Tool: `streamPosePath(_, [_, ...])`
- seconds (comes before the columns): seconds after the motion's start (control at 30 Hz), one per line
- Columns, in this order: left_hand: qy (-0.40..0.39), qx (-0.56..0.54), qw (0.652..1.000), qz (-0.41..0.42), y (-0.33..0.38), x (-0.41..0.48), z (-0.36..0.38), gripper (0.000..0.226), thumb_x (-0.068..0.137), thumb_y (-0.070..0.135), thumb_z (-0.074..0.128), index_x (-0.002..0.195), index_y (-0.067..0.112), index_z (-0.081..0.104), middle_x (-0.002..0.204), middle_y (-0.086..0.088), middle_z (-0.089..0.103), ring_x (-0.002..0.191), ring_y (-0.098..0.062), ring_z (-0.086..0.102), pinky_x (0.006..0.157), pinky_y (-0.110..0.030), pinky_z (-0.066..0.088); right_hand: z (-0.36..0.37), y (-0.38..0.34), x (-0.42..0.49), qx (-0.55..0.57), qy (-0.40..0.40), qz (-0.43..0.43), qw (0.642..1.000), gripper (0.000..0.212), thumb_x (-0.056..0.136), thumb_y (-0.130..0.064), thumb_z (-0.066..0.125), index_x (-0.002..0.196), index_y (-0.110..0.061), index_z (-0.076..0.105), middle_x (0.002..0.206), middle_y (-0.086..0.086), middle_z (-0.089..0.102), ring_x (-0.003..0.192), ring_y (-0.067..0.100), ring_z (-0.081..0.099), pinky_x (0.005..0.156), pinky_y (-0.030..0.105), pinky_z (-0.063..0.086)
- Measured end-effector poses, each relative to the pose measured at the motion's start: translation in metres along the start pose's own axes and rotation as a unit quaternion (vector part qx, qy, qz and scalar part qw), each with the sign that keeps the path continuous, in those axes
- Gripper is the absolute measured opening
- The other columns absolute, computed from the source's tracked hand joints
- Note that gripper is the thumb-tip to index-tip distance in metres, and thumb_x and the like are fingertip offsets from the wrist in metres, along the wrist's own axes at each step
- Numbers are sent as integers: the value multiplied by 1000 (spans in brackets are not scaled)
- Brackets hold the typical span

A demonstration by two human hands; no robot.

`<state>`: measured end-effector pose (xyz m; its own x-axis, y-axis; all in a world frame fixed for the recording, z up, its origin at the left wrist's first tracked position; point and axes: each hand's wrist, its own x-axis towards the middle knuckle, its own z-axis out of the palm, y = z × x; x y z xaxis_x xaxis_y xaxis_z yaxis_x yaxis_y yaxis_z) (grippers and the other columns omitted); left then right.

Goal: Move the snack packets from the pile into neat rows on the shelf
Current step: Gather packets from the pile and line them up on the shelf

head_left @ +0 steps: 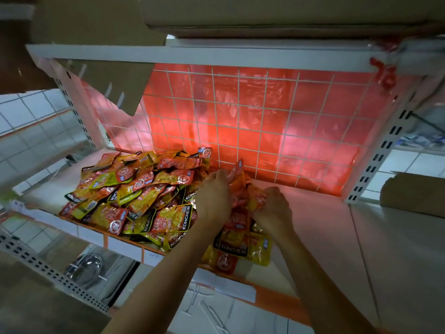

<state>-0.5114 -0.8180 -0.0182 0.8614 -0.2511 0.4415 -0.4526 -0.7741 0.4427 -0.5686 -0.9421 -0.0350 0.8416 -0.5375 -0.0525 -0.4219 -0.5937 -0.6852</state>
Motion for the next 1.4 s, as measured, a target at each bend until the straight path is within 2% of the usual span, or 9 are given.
streamPosePath(0.27, [-45,-253,957,-131,44,-11,38,21,93,9,49,105,5,65,94,-17,69,87,-34,63,71,-34,43,-38,57,-18,218,107,106,964,43,66,-21,76,100,-22,50,85,2,65,75,22,66,69,37,56])
streamPosePath(0.4, [-91,-355,911,-187,86,-23,59,13,91,11,57,97,7,68,88,-9,68,65,-9,53,64,-25,39,-66,85,-26,314,141,119,931,40,67,-19,77,101,-17,56,80,4,68,62,16,66,53,28,50])
streamPosePath(0.6, [-160,-474,835,-230,158,-48,78,18,78,8,71,94,13,66,86,-4,70,78,-22,65,79,-36,53,-117,136,-45,438,163,110,877,30,75,-3,74,98,-9,55,79,11,67,59,20,63,53,28,51])
streamPosePath(0.7, [-202,-497,814,-222,197,-66,91,37,64,16,70,100,19,67,93,-8,72,86,-27,69,81,-43,56,-147,167,-58,477,166,113,856,13,83,-4,69,87,-11,58,77,10,64,64,20,63,57,31,54])
streamPosePath(0.77, [-226,-496,809,-219,227,-80,97,36,70,7,70,103,20,64,100,-10,71,90,-28,69,83,-46,57,-167,191,-66,483,156,125,853,9,85,-5,67,87,-7,59,82,13,63,71,24,64,62,37,56])
streamPosePath(0.9, [-243,-525,784,-225,283,-110,113,37,78,-7,63,111,9,65,99,-12,71,85,-25,68,73,-35,56,-211,238,-87,499,143,139,844,16,82,4,65,97,2,59,90,18,65,77,28,66,64,37,57])
streamPosePath(1.0, [-256,-520,785,-219,318,-131,124,36,79,-5,63,112,10,64,103,-14,70,89,-27,68,78,-38,56,-244,270,-103,490,155,133,847,22,80,7,63,100,-4,60,92,16,67,80,28,66,64,33,53])
streamPosePath(1.17, [-282,-506,789,-208,375,-169,147,30,79,1,67,101,21,64,104,-11,69,95,-29,67,89,-49,54,-296,325,-138,486,246,104,832,21,84,8,58,79,-12,64,71,7,64,64,16,62,61,28,51])
streamPosePath(1.4, [-353,-503,768,-182,464,-226,172,25,83,4,67,102,18,61,99,-5,69,90,-21,67,81,-36,55,-357,399,-179,500,336,120,789,12,90,-10,61,79,-13,63,66,3,58,57,12,54,52,21,44])
